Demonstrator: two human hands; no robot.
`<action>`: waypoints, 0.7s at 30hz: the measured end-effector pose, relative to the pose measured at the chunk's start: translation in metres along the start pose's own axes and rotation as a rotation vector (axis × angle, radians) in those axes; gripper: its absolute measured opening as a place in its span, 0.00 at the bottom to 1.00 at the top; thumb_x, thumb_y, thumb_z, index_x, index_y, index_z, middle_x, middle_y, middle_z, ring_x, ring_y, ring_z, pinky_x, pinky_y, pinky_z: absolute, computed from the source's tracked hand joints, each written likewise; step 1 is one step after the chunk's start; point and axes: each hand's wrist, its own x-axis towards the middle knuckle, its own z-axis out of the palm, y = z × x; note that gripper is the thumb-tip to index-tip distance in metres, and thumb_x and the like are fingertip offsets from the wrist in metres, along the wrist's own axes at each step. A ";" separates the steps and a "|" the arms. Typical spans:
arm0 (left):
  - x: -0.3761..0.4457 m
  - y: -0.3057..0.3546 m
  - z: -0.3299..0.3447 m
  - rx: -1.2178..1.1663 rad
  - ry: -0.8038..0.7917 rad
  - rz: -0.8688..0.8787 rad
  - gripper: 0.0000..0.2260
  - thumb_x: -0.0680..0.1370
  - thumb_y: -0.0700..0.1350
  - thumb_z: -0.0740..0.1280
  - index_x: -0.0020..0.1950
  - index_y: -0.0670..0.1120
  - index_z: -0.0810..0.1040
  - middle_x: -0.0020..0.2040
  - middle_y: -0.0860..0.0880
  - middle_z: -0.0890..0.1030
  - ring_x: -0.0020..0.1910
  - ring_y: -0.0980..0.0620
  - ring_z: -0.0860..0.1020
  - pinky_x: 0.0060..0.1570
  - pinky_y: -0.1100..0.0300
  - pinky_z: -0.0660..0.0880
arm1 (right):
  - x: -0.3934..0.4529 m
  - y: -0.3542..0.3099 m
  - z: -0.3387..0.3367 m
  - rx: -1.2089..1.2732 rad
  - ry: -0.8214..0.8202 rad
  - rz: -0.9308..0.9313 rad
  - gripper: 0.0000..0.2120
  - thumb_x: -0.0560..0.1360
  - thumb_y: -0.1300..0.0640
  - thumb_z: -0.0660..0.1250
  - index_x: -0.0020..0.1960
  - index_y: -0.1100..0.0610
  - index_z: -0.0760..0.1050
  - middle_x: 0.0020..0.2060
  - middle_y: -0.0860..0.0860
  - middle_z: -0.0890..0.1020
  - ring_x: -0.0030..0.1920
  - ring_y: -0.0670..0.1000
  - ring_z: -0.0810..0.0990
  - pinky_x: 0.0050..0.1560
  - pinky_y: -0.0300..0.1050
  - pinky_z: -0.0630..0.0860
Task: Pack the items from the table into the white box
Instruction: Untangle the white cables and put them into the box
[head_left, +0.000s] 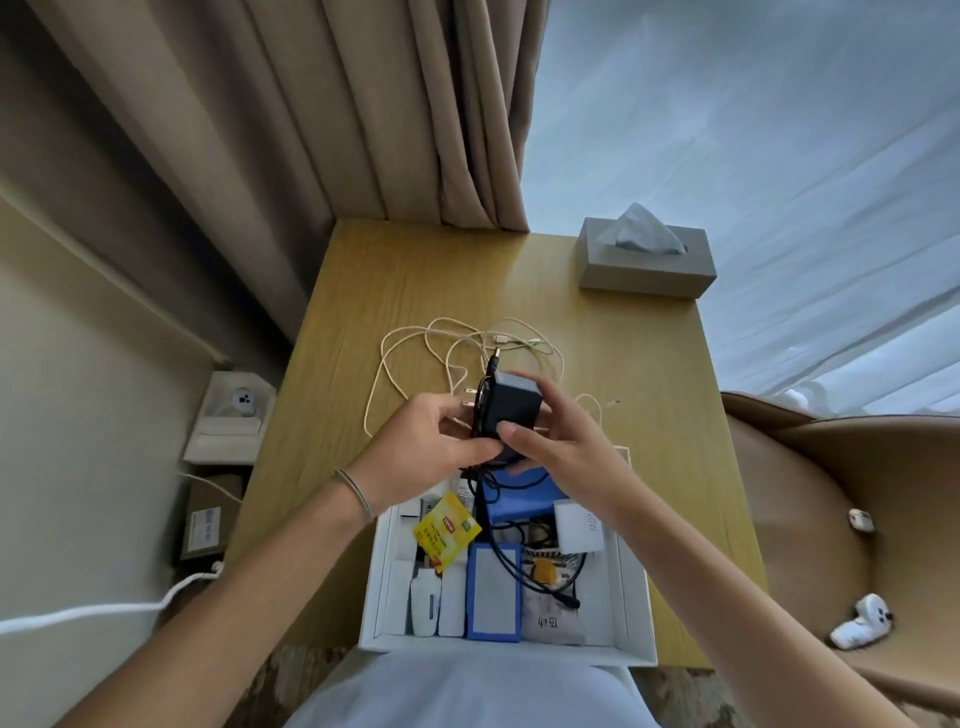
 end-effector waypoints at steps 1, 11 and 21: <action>-0.003 -0.006 0.002 0.016 -0.028 -0.025 0.12 0.74 0.42 0.75 0.56 0.49 0.83 0.47 0.53 0.87 0.49 0.58 0.84 0.47 0.65 0.80 | -0.005 0.004 0.001 -0.021 -0.003 0.003 0.22 0.76 0.55 0.71 0.66 0.40 0.71 0.58 0.52 0.83 0.52 0.56 0.86 0.44 0.55 0.85; -0.006 -0.061 -0.008 -0.098 0.053 -0.169 0.08 0.82 0.43 0.65 0.58 0.48 0.83 0.50 0.46 0.84 0.52 0.48 0.83 0.52 0.52 0.82 | -0.048 0.039 -0.017 -0.205 -0.121 0.208 0.18 0.77 0.62 0.70 0.64 0.52 0.71 0.55 0.56 0.84 0.56 0.54 0.85 0.57 0.57 0.82; 0.000 -0.075 -0.011 -0.106 0.127 -0.186 0.08 0.82 0.39 0.63 0.54 0.46 0.82 0.46 0.45 0.84 0.47 0.49 0.84 0.49 0.52 0.83 | -0.057 0.073 -0.008 -0.753 -0.273 0.429 0.20 0.73 0.52 0.74 0.64 0.47 0.75 0.46 0.44 0.82 0.45 0.46 0.83 0.49 0.46 0.83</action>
